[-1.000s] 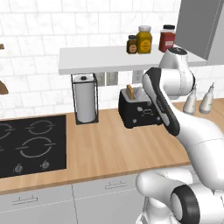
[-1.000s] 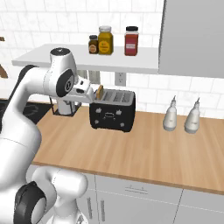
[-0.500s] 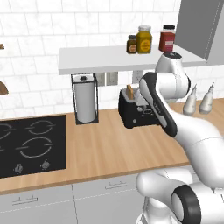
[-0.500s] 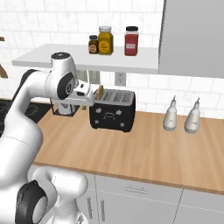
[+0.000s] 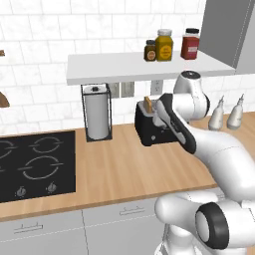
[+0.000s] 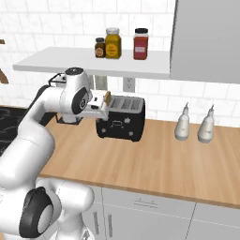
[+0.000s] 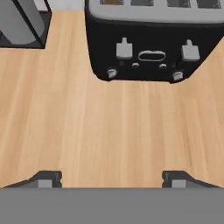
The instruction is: Start the toaster. Once the lever pops up, take the bread to the plate on the dining counter.
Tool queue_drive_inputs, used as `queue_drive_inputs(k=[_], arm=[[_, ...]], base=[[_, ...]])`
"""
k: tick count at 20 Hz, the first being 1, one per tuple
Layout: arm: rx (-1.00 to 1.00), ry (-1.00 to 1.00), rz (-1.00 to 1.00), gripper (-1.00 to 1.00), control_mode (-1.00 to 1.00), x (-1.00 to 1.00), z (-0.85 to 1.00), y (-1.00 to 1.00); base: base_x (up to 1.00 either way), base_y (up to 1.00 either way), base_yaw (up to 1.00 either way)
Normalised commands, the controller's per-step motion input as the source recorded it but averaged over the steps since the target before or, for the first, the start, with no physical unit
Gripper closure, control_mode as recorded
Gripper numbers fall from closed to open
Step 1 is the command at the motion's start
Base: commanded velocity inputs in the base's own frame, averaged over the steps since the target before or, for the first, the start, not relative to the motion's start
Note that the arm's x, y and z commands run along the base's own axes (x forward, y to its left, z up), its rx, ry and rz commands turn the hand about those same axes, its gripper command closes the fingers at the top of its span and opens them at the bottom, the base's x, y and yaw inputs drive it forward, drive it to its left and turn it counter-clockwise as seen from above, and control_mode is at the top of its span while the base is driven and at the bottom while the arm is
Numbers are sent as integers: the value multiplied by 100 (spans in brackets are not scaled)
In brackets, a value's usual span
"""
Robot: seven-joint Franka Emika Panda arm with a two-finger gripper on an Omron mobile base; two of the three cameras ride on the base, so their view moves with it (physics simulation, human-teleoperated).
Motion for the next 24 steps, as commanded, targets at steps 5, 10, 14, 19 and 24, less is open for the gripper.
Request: queue_drive_inputs(k=[5, 10, 14, 19, 24], arm=[[0, -7, 0, 100, -100, 47, -33, 1], [0, -17, 0, 100, -100, 55, -37, -12], [0, -2, 0, 100, -100, 34, 5, -2], [0, 0, 0, 100, -100, 15, 12, 0], [0, -4, 0, 100, -100, 45, -6, -2]], base=[[0, 0, 0], [0, 0, 0], [0, 0, 0], [0, 0, 0], [0, 0, 0]])
